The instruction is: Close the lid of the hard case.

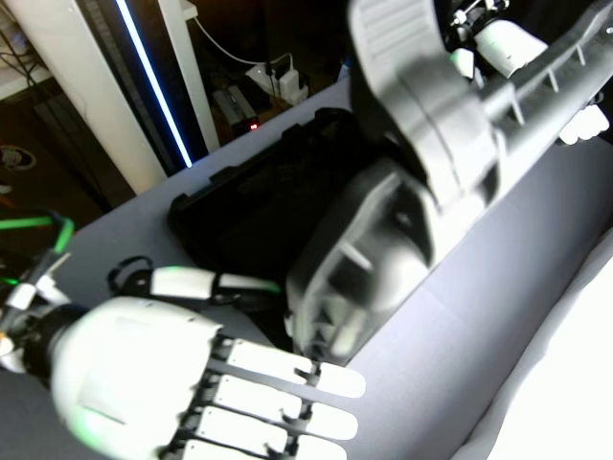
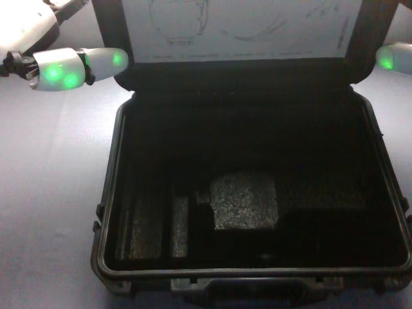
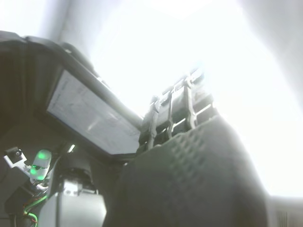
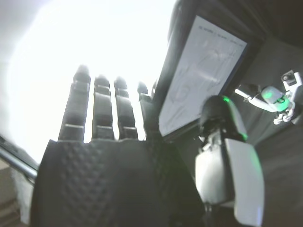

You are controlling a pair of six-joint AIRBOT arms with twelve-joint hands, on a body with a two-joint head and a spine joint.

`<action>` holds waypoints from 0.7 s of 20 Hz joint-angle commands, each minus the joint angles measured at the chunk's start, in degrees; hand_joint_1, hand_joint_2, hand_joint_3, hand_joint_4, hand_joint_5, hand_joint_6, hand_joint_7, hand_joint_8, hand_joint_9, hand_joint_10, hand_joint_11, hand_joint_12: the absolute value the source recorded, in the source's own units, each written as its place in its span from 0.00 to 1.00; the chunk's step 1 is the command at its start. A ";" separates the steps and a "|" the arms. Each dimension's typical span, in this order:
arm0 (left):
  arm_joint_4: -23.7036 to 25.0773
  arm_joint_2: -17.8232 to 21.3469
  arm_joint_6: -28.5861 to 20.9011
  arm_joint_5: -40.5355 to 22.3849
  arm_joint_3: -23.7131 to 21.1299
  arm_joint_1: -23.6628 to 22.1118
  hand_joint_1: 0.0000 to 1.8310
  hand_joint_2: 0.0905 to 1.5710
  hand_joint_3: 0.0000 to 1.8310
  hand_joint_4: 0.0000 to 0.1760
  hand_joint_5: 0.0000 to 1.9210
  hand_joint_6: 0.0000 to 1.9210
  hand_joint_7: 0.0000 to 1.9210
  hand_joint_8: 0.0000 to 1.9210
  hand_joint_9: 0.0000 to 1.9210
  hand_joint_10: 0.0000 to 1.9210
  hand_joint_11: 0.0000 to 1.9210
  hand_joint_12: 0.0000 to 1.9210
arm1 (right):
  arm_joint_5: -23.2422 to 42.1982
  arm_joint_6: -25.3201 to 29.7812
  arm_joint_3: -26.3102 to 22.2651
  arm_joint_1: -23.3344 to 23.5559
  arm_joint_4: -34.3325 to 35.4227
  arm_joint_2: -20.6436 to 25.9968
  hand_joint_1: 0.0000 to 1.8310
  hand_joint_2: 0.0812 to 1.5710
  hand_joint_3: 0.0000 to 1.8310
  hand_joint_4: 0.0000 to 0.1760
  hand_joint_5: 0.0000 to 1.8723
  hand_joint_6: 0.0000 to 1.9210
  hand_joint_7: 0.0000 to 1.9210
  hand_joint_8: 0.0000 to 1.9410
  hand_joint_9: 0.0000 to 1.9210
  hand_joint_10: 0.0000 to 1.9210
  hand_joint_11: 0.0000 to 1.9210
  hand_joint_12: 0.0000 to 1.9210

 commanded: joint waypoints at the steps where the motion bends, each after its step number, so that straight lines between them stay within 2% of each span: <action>1: 0.80 -0.07 -0.27 -5.72 0.16 -1.25 0.00 0.64 0.00 0.17 0.03 0.00 0.01 0.00 0.00 0.00 0.06 0.03 | 6.33 0.20 0.16 0.69 0.93 0.56 0.12 0.74 0.00 0.01 0.04 0.00 0.01 0.00 0.00 0.00 0.00 0.02; 2: 1.13 -0.02 -0.27 -5.67 0.01 -1.41 0.00 0.64 0.00 0.22 0.03 0.00 0.01 0.00 0.00 0.00 0.07 0.03 | 6.36 0.20 -0.07 0.72 0.56 0.61 0.11 0.73 0.00 0.11 0.04 0.00 0.02 0.00 0.00 0.00 0.01 0.02; 3: 1.23 0.32 -0.27 -6.13 -0.42 -1.10 0.00 0.64 0.00 0.26 0.04 0.00 0.01 0.00 0.00 0.00 0.07 0.04 | 6.46 0.20 -0.51 0.72 0.03 0.99 0.11 0.74 0.00 0.08 0.04 0.00 0.02 0.00 0.00 0.00 0.01 0.02; 4: 1.24 0.82 -0.27 -6.87 -1.00 -0.55 0.00 0.65 0.00 0.15 0.04 0.00 0.02 0.00 0.00 0.00 0.04 0.02 | 6.74 0.20 -1.05 0.72 -0.51 1.44 0.11 0.73 0.00 0.07 0.04 0.00 0.02 0.00 0.00 0.00 0.01 0.02; 5: 1.32 1.58 -0.27 -7.87 -1.90 0.21 0.00 0.65 0.00 0.18 0.03 0.00 0.01 0.00 0.00 0.00 0.03 0.02 | 7.49 0.20 -1.83 0.72 -0.87 1.96 0.12 0.73 0.00 0.00 0.04 0.00 0.01 0.00 0.00 0.00 0.01 0.02; 6: 1.44 2.18 -0.27 -8.54 -2.61 0.77 0.00 0.65 0.00 0.15 0.03 0.00 0.01 0.00 0.00 0.00 0.01 0.01 | 8.19 0.20 -2.36 0.70 -0.93 2.25 0.11 0.73 0.00 0.00 0.04 0.00 0.02 0.00 0.00 0.00 0.01 0.02; 7: 1.55 2.90 -0.27 -9.36 -3.44 1.57 0.00 0.67 0.00 0.02 0.03 0.00 0.01 0.00 0.00 0.00 0.00 0.00 | 9.20 0.20 -3.20 0.65 -0.98 2.49 0.11 0.75 0.00 0.01 0.04 0.00 0.02 0.00 0.00 0.00 0.01 0.02; 8: 1.69 3.50 -0.27 -10.04 -4.14 2.13 0.00 0.67 0.00 0.09 0.03 0.00 0.01 0.00 0.00 0.00 0.00 0.00 | 10.17 0.20 -4.01 0.44 -0.99 2.78 0.11 0.76 0.00 0.09 0.04 0.00 0.02 0.00 0.00 0.00 0.02 0.03; 10: 2.19 4.63 -0.27 -11.08 -5.44 3.31 0.00 0.67 0.00 0.00 0.03 0.00 0.01 0.00 0.00 0.00 0.00 0.00 | 12.44 0.20 -5.84 -0.89 -0.97 3.80 0.08 0.77 0.01 0.08 0.04 0.00 0.03 0.01 0.02 0.00 0.04 0.04; 11: 2.26 5.16 -0.27 -11.67 -6.05 3.88 0.00 0.68 0.00 0.00 0.03 0.00 0.01 0.00 0.00 0.00 0.00 0.00 | 13.15 0.20 -6.44 -1.52 -0.95 4.15 0.07 0.77 0.00 0.05 0.04 0.00 0.04 0.01 0.02 0.00 0.03 0.03; 12: 2.26 5.64 -0.28 -12.41 -6.61 4.55 0.00 0.68 0.00 0.00 0.03 0.00 0.01 0.00 0.00 0.00 0.01 0.00 | 13.77 0.20 -7.01 -2.14 -0.94 4.42 0.07 0.77 0.00 0.08 0.04 0.00 0.04 0.00 0.02 0.00 0.03 0.03; 13: 2.26 5.96 -0.30 -13.11 -7.10 5.07 0.00 0.68 0.01 0.00 0.03 0.00 0.02 0.00 0.00 0.00 0.01 0.00 | 14.12 0.20 -7.42 -2.63 -0.90 4.56 0.07 0.77 0.00 0.03 0.04 0.00 0.04 0.01 0.03 0.01 0.03 0.03; 14: 2.27 6.29 -0.36 -13.65 -7.58 5.52 0.00 0.69 0.01 0.00 0.03 0.00 0.01 0.00 0.00 0.00 0.02 0.01 | 14.36 0.20 -7.72 -3.10 -0.83 4.62 0.06 0.77 0.00 0.08 0.05 0.00 0.05 0.00 0.03 0.01 0.04 0.04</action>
